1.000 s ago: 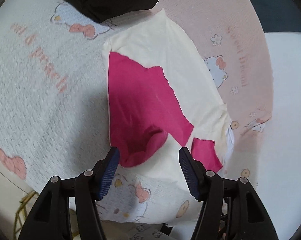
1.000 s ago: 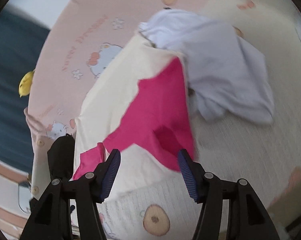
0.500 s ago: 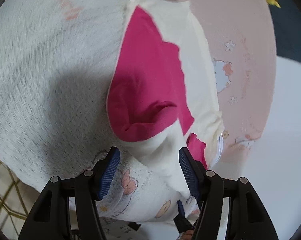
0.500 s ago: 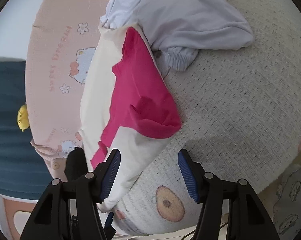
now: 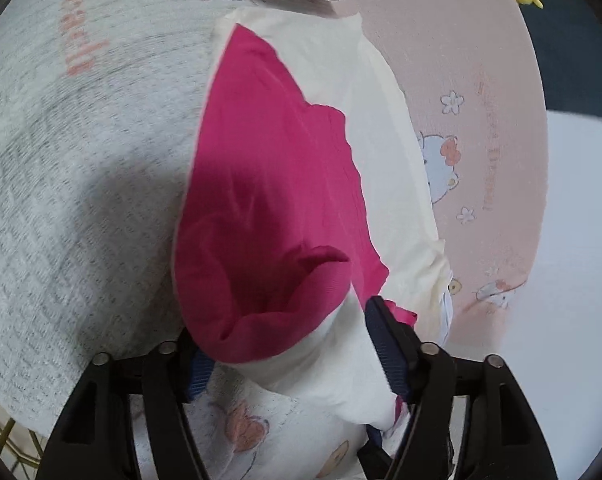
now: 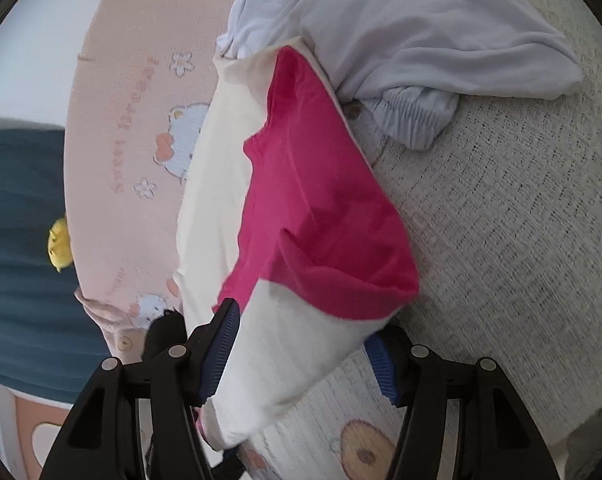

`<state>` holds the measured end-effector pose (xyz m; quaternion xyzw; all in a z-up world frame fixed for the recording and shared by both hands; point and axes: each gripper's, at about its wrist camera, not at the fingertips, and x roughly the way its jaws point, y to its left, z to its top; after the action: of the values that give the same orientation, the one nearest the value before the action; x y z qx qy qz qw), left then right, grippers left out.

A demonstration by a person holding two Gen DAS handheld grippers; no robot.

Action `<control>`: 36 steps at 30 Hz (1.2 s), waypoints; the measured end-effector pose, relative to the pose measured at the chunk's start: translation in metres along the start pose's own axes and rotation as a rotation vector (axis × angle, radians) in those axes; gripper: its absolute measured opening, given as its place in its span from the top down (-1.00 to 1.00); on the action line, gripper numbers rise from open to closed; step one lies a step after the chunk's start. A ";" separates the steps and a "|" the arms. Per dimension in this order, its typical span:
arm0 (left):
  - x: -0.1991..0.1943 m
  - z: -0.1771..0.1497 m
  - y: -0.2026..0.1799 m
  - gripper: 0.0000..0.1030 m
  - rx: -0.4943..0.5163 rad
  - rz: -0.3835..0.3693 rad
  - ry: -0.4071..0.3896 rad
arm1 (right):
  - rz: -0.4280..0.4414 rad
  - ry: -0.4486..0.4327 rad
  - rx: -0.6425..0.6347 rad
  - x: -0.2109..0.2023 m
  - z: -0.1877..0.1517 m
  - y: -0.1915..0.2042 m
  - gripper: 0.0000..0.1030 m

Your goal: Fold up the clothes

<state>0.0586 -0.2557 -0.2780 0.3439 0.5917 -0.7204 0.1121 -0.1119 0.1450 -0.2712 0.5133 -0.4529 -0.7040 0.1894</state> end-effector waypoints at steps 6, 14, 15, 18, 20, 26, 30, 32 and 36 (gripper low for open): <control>0.005 -0.001 -0.013 -0.33 0.042 0.078 -0.003 | 0.015 -0.049 -0.004 0.001 0.001 0.002 -0.16; 0.015 -0.007 -0.037 0.34 0.180 0.291 -0.028 | -0.199 -0.127 -0.177 0.005 -0.010 0.026 0.54; 0.016 -0.007 -0.040 0.37 0.200 0.314 -0.030 | -0.227 -0.129 -0.200 0.005 -0.011 0.030 0.60; 0.013 -0.012 -0.054 0.59 0.279 0.362 -0.052 | -0.262 -0.146 -0.264 -0.003 -0.015 0.042 0.73; 0.010 -0.017 -0.064 0.61 0.352 0.390 -0.072 | -0.272 -0.159 -0.318 -0.011 -0.018 0.049 0.76; -0.003 -0.028 -0.082 0.61 0.502 0.432 -0.106 | -0.336 -0.167 -0.448 -0.028 -0.031 0.064 0.79; -0.003 -0.027 -0.065 0.61 0.488 0.443 -0.057 | -0.347 -0.141 -0.437 -0.030 -0.032 0.059 0.80; -0.002 -0.024 -0.055 0.61 0.454 0.445 -0.028 | -0.350 -0.127 -0.418 -0.025 -0.032 0.059 0.80; -0.009 -0.019 -0.041 0.61 0.388 0.427 0.014 | -0.341 -0.113 -0.378 -0.031 -0.035 0.053 0.80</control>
<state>0.0490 -0.2289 -0.2418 0.4808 0.3577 -0.7778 0.1894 -0.0782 0.1247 -0.2120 0.4976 -0.2302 -0.8253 0.1351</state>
